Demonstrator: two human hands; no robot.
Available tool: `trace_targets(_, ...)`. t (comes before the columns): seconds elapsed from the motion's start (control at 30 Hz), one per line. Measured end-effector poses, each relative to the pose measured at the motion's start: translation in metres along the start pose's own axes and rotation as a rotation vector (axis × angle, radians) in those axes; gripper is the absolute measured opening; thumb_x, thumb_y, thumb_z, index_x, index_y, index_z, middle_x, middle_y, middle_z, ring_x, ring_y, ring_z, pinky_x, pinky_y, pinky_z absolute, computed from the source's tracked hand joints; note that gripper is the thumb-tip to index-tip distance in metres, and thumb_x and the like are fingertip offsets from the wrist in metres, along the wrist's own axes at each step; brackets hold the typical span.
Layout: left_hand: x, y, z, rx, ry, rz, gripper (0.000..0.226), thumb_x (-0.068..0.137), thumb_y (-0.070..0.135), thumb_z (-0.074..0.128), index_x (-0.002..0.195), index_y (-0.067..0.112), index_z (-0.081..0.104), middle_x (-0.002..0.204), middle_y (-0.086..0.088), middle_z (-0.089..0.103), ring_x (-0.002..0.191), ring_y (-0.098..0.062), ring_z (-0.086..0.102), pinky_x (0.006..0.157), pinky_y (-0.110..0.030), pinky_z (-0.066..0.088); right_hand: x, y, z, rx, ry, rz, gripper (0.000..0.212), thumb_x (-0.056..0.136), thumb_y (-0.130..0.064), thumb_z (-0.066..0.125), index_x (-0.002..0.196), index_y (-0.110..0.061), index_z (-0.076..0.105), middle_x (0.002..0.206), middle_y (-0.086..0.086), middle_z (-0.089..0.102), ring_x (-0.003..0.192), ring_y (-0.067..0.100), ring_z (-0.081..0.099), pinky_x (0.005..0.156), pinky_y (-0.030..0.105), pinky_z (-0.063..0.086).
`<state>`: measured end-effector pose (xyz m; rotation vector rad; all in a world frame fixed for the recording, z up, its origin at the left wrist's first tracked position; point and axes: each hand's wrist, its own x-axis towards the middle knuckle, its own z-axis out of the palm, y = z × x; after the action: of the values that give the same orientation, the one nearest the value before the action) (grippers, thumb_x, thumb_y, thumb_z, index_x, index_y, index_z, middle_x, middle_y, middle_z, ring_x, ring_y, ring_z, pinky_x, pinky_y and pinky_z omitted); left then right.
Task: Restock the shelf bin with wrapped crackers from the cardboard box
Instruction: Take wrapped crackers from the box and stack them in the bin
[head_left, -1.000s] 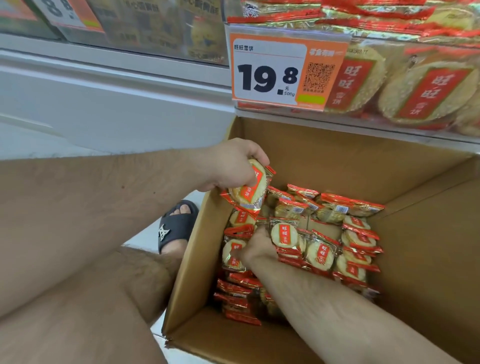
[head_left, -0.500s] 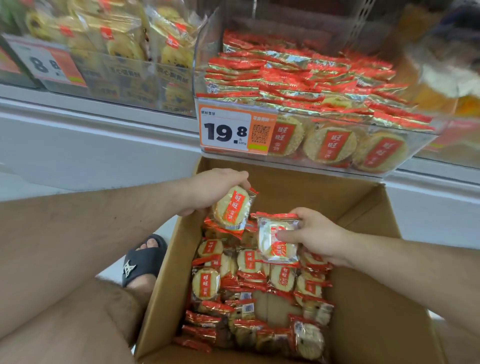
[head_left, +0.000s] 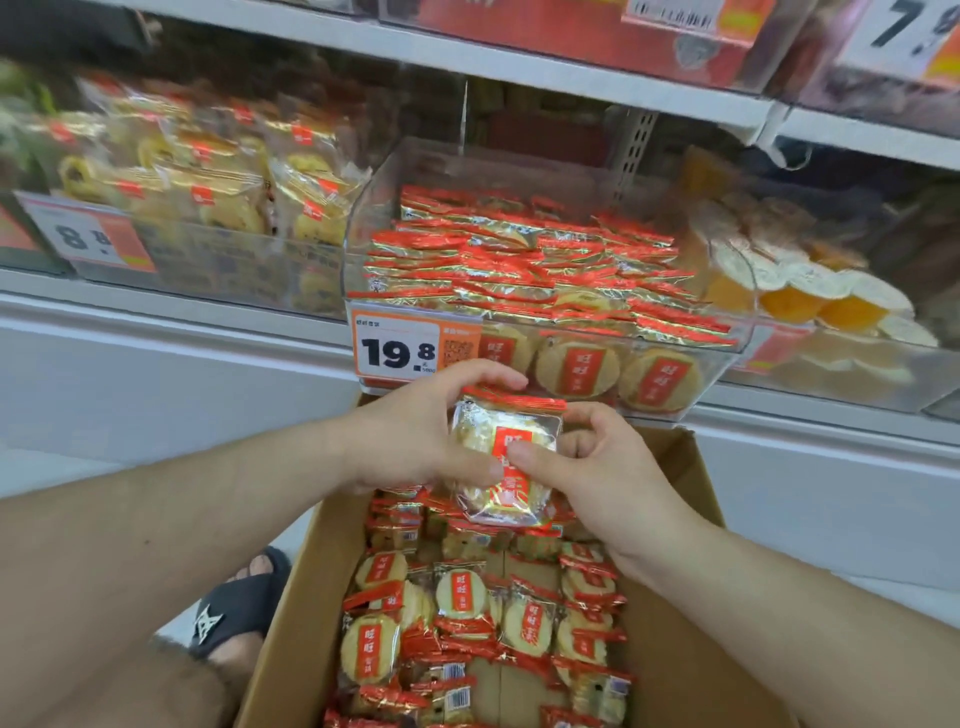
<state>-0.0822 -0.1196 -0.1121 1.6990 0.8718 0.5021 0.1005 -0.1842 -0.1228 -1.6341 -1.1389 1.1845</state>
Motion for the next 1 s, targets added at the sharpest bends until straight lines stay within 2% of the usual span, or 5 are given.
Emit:
trace_targets(0.37,0.004,0.047,-0.011,-0.001,0.213,0.112,0.088,0.082,0.024,0.07,0.144,0.051,0.013,0.153,0.015,0.019,0.115,-0.004,0.053,0.1,-0.037,0.047,0.002,-0.059,-0.019,0.034,-0.262,-0.099,0.045,0.071,-0.033,0.083,0.11,-0.013,0.07,0.103,0.007,0.075,0.095,0.023,0.07,0.084,0.034,0.053)
trace_targets(0.5,0.007,0.055,-0.018,-0.113,0.274,0.161,0.077,0.074,0.042,0.061,0.14,0.045,0.022,0.126,0.016,0.045,0.103,0.003,0.055,0.088,-0.025,0.048,0.008,-0.077,-0.018,0.16,-0.299,-0.033,0.045,0.065,-0.036,0.075,0.102,-0.01,0.07,0.088,0.006,0.073,0.07,0.019,0.061,0.061,0.028,0.042)
trace_targets(0.63,0.012,0.055,-0.046,-0.001,0.843,0.325,0.048,0.077,0.038,0.058,0.121,0.033,0.039,0.102,0.01,0.046,0.084,0.002,0.049,0.074,-0.016,0.044,0.032,-0.113,-0.023,0.223,-0.244,0.007,0.02,0.078,-0.03,0.069,0.085,-0.013,0.062,0.063,-0.002,0.053,0.048,0.009,0.032,0.041,0.019,0.019)
trace_targets(0.73,0.024,0.041,-0.065,0.132,1.126,0.236,0.044,0.078,0.029,0.066,0.112,0.032,0.038,0.111,0.006,0.043,0.103,-0.013,0.049,0.09,-0.038,0.048,0.059,-0.141,-0.02,0.205,-0.157,0.036,0.017,0.09,-0.025,0.064,0.077,-0.02,0.056,0.06,-0.004,0.045,0.047,0.007,0.026,0.039,0.018,0.015)
trace_targets(1.0,0.045,0.03,-0.065,0.034,1.098,0.071,0.042,0.096,0.009,0.051,0.133,0.029,0.047,0.096,0.03,0.048,0.095,-0.001,0.049,0.08,-0.018,0.036,0.173,-0.181,0.019,0.052,0.092,0.036,0.029,0.083,-0.033,0.077,0.102,-0.014,0.067,0.081,-0.002,0.052,0.055,0.007,0.034,0.042,0.02,0.028)
